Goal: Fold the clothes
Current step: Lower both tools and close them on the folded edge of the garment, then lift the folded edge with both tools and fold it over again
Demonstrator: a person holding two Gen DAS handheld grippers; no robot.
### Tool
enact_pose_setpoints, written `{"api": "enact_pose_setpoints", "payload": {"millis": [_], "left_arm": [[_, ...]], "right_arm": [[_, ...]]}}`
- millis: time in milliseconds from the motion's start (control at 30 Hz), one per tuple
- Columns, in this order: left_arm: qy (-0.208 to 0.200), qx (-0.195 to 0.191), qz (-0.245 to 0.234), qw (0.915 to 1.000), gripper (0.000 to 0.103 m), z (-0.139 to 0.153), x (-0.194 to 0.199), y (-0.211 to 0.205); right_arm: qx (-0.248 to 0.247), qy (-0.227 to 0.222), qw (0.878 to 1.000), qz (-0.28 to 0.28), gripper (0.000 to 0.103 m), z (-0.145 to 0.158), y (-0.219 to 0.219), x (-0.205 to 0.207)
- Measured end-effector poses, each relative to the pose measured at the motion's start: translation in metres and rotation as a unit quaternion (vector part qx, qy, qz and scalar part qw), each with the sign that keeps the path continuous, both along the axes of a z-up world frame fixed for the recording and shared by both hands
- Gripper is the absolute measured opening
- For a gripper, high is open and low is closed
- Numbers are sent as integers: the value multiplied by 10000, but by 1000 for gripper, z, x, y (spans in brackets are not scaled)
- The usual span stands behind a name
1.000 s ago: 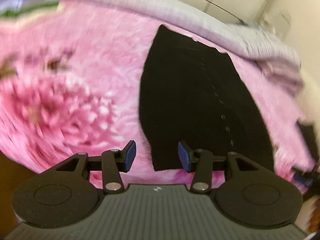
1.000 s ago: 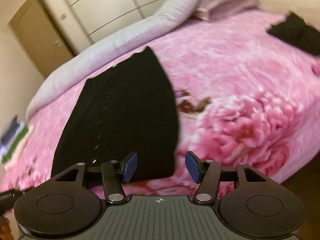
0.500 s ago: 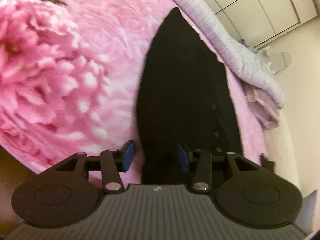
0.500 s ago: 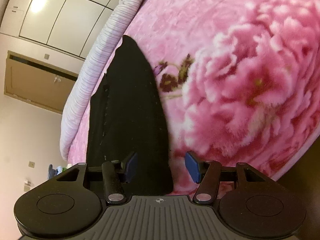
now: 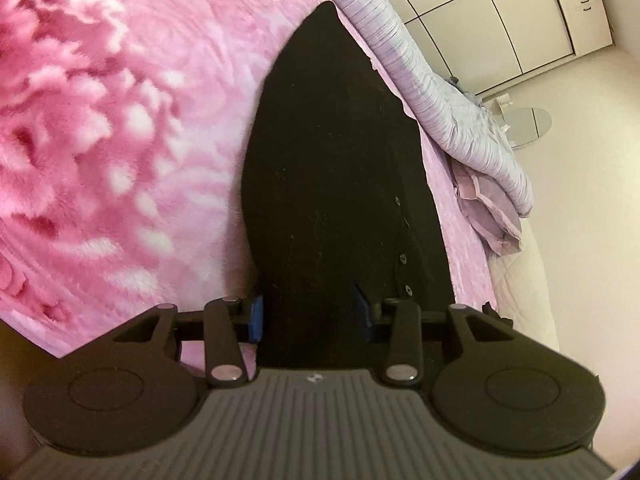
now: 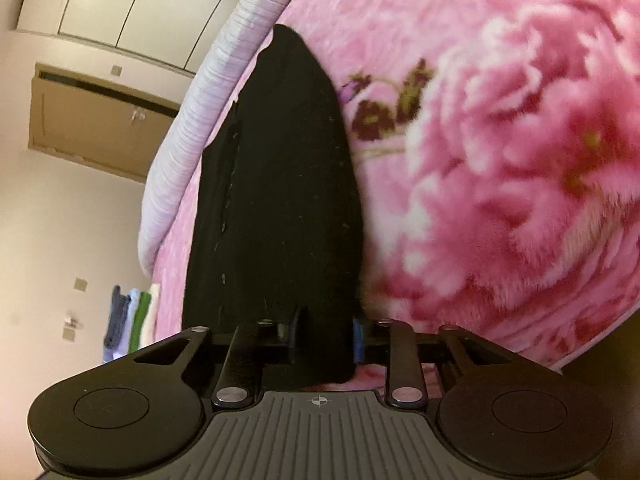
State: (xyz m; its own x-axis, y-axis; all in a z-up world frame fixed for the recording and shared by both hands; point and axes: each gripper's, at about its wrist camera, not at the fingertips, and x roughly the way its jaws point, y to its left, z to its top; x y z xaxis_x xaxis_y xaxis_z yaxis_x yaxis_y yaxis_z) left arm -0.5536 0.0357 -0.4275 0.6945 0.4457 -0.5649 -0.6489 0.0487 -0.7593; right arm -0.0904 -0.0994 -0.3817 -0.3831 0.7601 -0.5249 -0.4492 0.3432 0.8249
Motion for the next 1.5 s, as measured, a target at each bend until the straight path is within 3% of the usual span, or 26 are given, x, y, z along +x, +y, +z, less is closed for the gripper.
{"api": "enact_pose_setpoints", "payload": {"millis": [33,133,300,533,833,1033,1233,1367,1500], "left_arm": [[-25,-10,-41,10000,36,0,1,1],[12,-20,-135,9999,12,0,4,3],[87,238,-155,9996,10,9,2,-8],[28,559,-94,9984,10,33,-17,-37],[-135,402,-152,9990,10,42,-50,-114],[-273,490,-246,9981,10,65,-59,-144],[-685,817,-259,9940,10,99,-52,-111],[-917,1042,-237,9900,11,114,-35,-50],[-847,1098,-56,9903,16,114,-2,32]], "right_arm": [[-5,62,10000,-26,23,-1,1,1],[-43,122,9999,-81,15,-2,4,3],[190,-140,9997,-117,12,14,-4,-6],[474,-163,9987,-38,11,36,-35,-20],[490,-105,9984,274,11,53,-96,-41],[621,-131,9972,383,11,75,-133,-48],[1046,-279,9934,366,12,110,-114,-40],[1412,-480,9882,348,12,133,-60,-25],[1466,-732,9865,41,12,141,16,-10]]}}
